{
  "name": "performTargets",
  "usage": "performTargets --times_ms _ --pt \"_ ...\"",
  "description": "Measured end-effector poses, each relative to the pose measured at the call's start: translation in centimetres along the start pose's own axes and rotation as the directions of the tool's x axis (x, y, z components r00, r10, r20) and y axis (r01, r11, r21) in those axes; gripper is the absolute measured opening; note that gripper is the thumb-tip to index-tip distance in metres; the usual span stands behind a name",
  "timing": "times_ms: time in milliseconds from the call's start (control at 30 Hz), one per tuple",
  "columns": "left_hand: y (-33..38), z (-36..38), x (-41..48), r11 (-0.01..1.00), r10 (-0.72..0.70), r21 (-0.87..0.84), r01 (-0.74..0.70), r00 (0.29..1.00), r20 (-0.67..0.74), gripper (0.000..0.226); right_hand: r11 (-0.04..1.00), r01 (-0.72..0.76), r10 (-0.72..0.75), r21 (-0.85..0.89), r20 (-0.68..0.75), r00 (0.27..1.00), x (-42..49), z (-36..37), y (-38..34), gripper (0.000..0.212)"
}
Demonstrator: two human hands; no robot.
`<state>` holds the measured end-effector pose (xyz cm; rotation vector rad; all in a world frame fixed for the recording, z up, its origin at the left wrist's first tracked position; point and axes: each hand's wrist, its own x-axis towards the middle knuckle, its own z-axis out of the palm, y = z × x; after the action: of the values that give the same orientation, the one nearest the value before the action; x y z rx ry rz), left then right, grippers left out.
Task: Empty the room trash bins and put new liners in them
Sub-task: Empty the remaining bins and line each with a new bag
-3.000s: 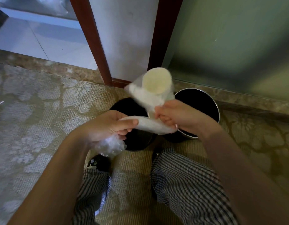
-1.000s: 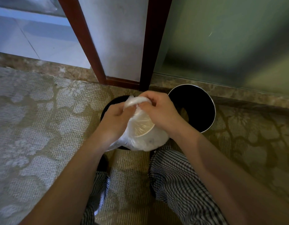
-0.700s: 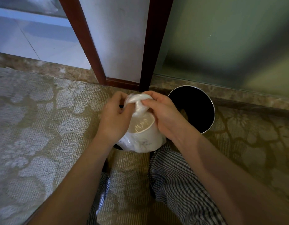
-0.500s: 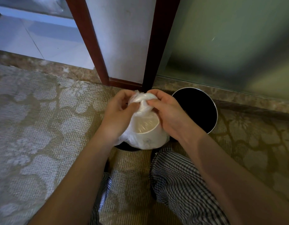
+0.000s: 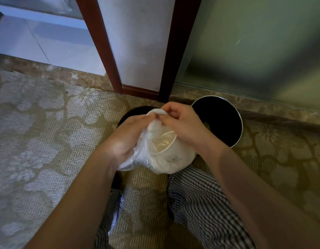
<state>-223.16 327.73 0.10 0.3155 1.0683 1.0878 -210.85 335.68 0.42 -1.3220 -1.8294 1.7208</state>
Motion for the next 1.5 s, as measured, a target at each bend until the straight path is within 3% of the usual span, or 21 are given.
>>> performTargets --times_ms 100,200,267,300,433,567,700,1000,1200,1400,1500 --pt "-0.1 -0.2 0.3 1.0 -0.001 0.018 0.002 0.995 -0.098 0.021 0.997 0.032 -0.034 -0.068 -0.031 0.999 0.2 0.2 0.2 0.007" --pt "0.0 -0.2 1.0 0.918 0.24 0.379 -0.12 0.927 -0.287 0.004 0.993 0.041 -0.056 -0.114 -0.129 0.99 0.5 -0.3 0.7 0.008" --pt "0.1 -0.4 1.2 0.786 0.434 0.6 -0.152 0.826 -0.359 0.012 0.994 0.029 -0.046 -0.104 -0.162 0.986 0.7 -0.7 0.9 0.011" --pt "0.1 -0.4 1.2 0.766 0.451 0.625 -0.153 0.82 -0.352 0.021 0.994 0.027 -0.043 -0.103 -0.162 0.986 0.8 -0.8 1.0 0.011" --pt "-0.3 0.2 1.4 0.777 0.204 0.629 -0.001 0.946 -0.251 0.046 0.987 0.074 -0.093 -0.145 -0.13 0.987 0.8 -0.4 1.3 0.012" --pt "0.3 0.3 1.4 0.879 0.092 0.465 0.106 0.919 -0.383 0.041 0.985 0.118 -0.126 -0.126 -0.058 0.99 0.8 -0.3 1.3 0.011" --pt "0.5 0.8 0.8 0.905 -0.055 0.378 0.195 0.935 -0.35 0.041 0.959 0.179 -0.18 -0.221 0.017 0.983 0.5 0.1 1.2 0.012" --pt "0.0 0.4 1.1 0.911 -0.11 0.344 0.229 0.937 -0.332 0.037 0.925 0.218 -0.225 -0.311 0.014 0.974 0.8 0.4 1.6 0.013" --pt "-0.1 0.1 1.0 0.947 -0.109 0.263 0.183 0.956 -0.27 0.032 0.951 0.192 -0.185 -0.244 0.054 0.981 0.8 0.3 1.4 0.014" --pt "0.0 -0.1 1.0 0.953 -0.099 0.252 0.166 0.961 -0.26 0.033 0.951 0.19 -0.146 -0.242 0.188 0.971 0.4 0.7 1.0 0.013" --pt "-0.1 -0.1 0.9 0.948 -0.09 0.275 0.158 0.965 -0.246 0.033 0.959 0.195 -0.148 -0.207 0.223 0.964 0.4 0.4 0.9 0.024"
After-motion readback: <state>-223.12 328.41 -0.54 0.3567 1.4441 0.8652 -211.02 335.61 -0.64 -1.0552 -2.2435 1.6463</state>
